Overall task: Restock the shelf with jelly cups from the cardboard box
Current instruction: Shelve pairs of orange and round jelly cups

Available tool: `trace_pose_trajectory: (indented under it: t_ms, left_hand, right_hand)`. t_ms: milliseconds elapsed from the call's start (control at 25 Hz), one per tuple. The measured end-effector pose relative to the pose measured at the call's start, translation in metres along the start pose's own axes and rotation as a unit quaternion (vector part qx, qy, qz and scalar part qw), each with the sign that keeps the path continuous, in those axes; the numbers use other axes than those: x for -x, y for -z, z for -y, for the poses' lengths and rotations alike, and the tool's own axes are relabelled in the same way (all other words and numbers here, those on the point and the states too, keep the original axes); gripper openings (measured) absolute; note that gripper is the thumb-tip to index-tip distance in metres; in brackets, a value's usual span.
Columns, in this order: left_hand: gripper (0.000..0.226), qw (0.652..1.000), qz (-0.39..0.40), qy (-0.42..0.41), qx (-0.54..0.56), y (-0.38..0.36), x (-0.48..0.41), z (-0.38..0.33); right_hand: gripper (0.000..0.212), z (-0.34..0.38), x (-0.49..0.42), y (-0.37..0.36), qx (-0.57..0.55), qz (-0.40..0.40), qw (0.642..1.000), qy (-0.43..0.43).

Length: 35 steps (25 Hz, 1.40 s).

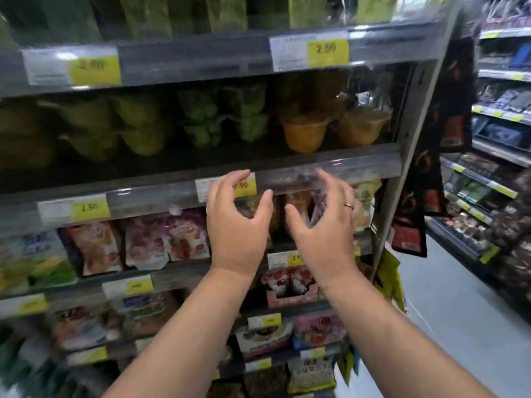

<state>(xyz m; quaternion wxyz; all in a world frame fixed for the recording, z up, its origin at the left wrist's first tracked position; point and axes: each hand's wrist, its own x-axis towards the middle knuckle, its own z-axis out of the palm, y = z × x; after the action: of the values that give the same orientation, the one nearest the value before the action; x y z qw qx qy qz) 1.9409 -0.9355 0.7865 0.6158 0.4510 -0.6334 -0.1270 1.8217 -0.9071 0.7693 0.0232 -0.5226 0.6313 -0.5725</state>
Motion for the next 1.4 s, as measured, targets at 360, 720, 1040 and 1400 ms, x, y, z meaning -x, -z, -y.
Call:
trace_pose_trajectory:
  t_ms: [360,720,1040,1400]
  left_hand:
    - [0.031,0.938,0.109,0.330,0.011,0.151,0.135,0.160]
    - [0.042,0.821,0.154,0.543,-0.089,0.197,0.327,0.327]
    - [0.042,0.709,0.208,0.660,-0.138,0.176,0.527,0.477]
    - [0.072,0.633,0.319,0.686,-0.168,0.103,0.698,0.633]
  right_hand:
    - [0.054,-0.010,0.197,-0.117,-0.056,0.173,0.963,-0.197]
    - [0.064,-0.136,0.416,-0.204,0.035,0.302,0.873,-0.381]
    - [0.060,-0.309,0.585,-0.260,0.131,0.398,0.777,-0.470]
    - [0.071,-0.481,0.704,-0.328,0.182,0.451,0.704,-0.518]
